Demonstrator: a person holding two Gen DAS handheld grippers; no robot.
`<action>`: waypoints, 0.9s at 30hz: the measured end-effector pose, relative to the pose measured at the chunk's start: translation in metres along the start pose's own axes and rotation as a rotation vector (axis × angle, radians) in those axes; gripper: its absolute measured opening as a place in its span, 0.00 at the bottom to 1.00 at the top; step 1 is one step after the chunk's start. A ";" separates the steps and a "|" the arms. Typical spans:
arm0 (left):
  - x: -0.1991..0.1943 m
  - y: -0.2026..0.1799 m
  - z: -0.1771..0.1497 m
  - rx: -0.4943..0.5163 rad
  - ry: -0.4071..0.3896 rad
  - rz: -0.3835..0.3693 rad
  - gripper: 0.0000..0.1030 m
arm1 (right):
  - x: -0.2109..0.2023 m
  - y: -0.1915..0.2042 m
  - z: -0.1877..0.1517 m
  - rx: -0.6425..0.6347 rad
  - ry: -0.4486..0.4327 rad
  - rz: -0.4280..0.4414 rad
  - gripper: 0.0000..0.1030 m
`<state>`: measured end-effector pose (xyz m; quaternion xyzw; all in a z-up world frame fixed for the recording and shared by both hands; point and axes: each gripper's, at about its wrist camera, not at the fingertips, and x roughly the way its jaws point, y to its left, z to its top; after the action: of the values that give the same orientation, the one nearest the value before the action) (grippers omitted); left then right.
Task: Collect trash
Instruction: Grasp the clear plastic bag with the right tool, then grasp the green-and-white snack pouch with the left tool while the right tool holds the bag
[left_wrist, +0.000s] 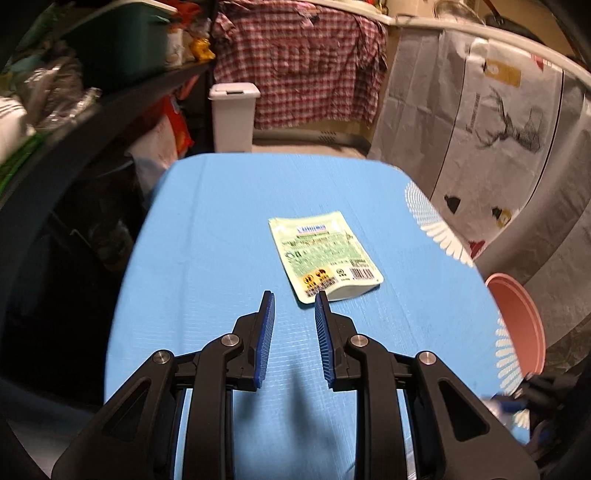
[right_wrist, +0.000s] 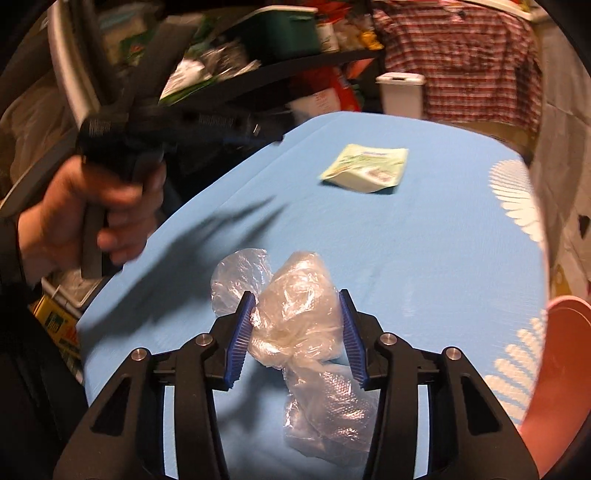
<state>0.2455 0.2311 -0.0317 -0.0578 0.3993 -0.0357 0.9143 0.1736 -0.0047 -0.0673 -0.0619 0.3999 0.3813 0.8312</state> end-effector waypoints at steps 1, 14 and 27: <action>0.005 -0.003 0.000 0.007 0.006 -0.002 0.22 | -0.002 -0.005 0.001 0.015 -0.004 -0.013 0.44; 0.059 -0.024 -0.003 0.081 0.075 0.019 0.31 | -0.012 -0.079 -0.001 0.255 -0.034 -0.200 0.45; 0.087 -0.040 0.000 0.128 0.102 0.084 0.41 | -0.008 -0.083 -0.002 0.236 -0.025 -0.176 0.45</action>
<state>0.3043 0.1816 -0.0896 0.0195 0.4443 -0.0259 0.8953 0.2260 -0.0683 -0.0801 0.0062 0.4248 0.2580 0.8677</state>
